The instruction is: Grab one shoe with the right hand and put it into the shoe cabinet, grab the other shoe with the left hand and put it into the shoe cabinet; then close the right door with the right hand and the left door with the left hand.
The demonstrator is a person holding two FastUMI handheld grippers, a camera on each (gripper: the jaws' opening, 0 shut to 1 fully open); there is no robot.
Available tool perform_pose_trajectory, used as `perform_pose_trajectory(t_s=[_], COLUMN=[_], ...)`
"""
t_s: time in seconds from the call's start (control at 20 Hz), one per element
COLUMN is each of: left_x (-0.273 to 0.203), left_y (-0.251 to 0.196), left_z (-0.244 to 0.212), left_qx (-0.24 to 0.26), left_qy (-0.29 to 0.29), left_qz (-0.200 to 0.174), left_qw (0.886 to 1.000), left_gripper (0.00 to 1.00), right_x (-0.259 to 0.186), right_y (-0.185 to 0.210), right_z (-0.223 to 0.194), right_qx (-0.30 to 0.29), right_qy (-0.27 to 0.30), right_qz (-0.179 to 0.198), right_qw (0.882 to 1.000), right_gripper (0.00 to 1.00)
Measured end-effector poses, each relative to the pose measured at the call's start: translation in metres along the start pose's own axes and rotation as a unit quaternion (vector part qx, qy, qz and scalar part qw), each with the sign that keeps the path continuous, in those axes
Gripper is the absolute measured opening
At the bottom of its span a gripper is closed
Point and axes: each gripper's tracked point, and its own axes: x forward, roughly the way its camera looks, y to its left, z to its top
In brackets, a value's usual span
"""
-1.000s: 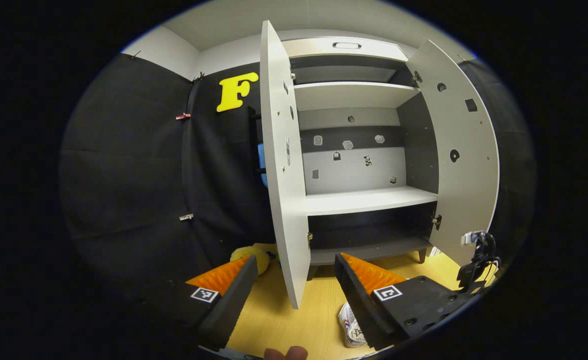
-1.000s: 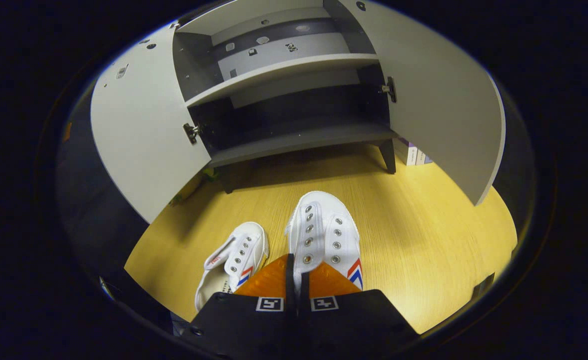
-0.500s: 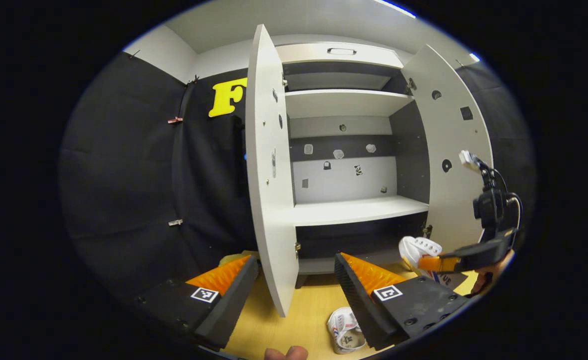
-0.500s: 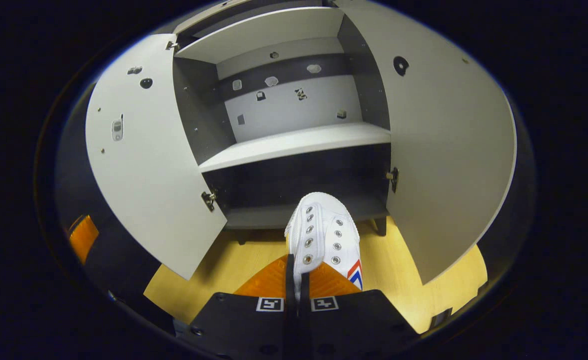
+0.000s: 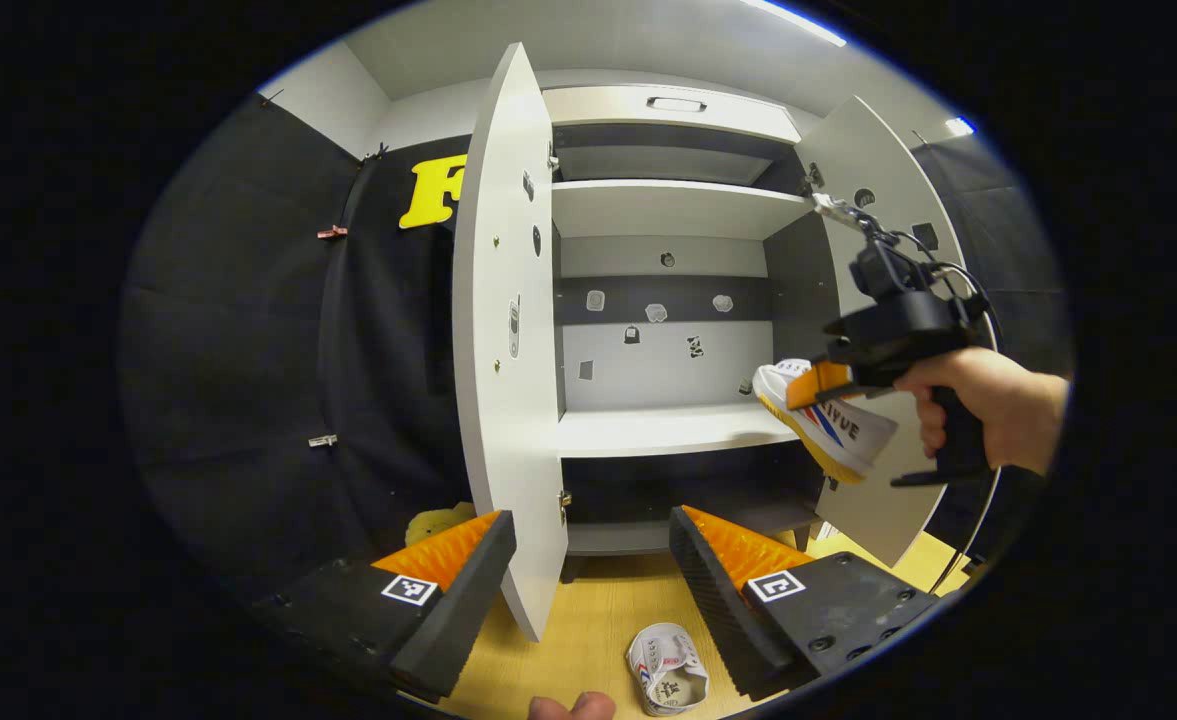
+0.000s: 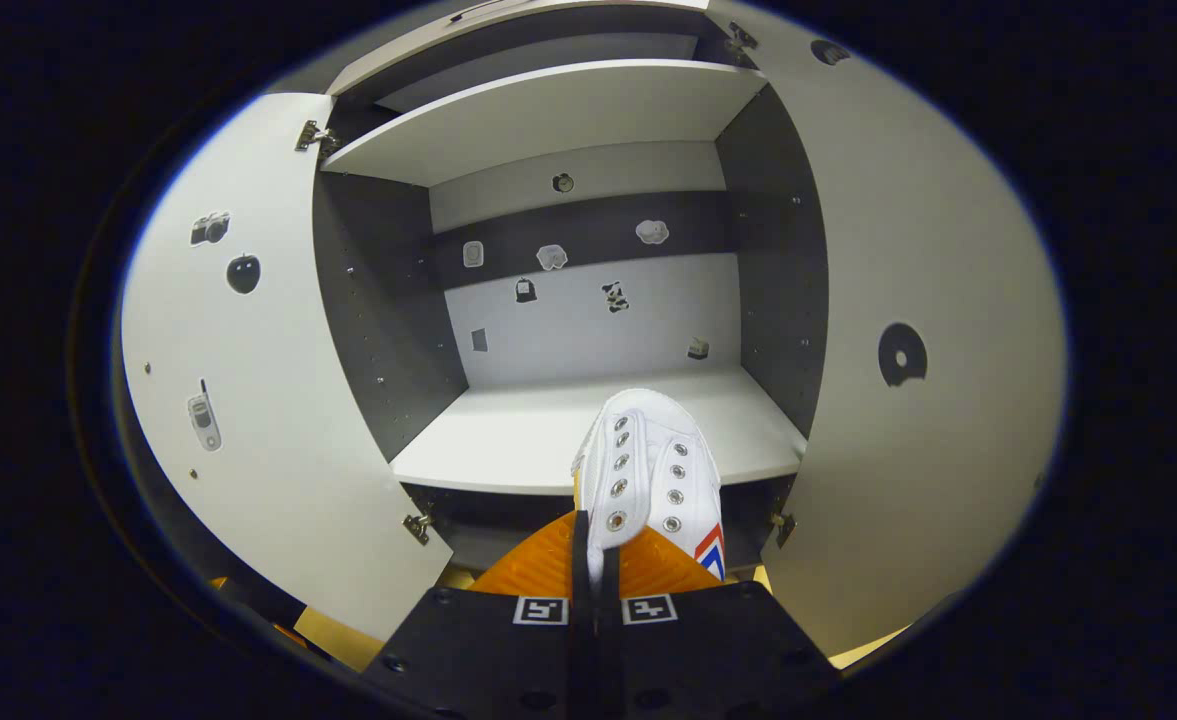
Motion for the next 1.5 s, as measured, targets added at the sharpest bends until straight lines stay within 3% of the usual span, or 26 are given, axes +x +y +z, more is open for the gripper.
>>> perform_pose_trajectory(t_s=[0.2, 0.55, 0.95, 1.35, 1.45, 1.5], left_x=[0.004, 0.014, 0.020, 0.020, 0.020, 0.019], left_y=[-0.002, -0.002, 0.003, 0.008, 0.007, 0.006], left_z=[-0.003, -0.012, -0.016, -0.023, -0.021, -0.020], left_qx=[0.000, -0.005, -0.012, -0.020, -0.020, -0.020], left_qy=[0.002, 0.017, 0.028, 0.040, 0.038, 0.036], left_qz=[-0.002, 0.004, 0.027, 0.040, 0.037, 0.034], left_qw=[1.000, 1.000, 0.999, 0.998, 0.998, 0.999], left_gripper=[0.96, 0.96, 0.96, 0.96, 0.96, 0.96], right_x=[0.055, 0.150, 0.237, 0.258, 0.254, 0.255], right_y=[-0.007, -0.029, -0.063, -0.068, -0.071, -0.072], right_z=[0.038, 0.061, 0.033, 0.022, 0.020, 0.019], right_qx=[-0.017, -0.055, -0.128, -0.151, -0.147, -0.145], right_qy=[-0.003, 0.039, 0.112, 0.129, 0.134, 0.134], right_qz=[-0.008, -0.034, -0.078, -0.102, -0.106, -0.102], right_qw=[1.000, 0.997, 0.982, 0.975, 0.974, 0.975], right_gripper=[0.05, 0.05, 0.05, 0.05, 0.08, 0.17])
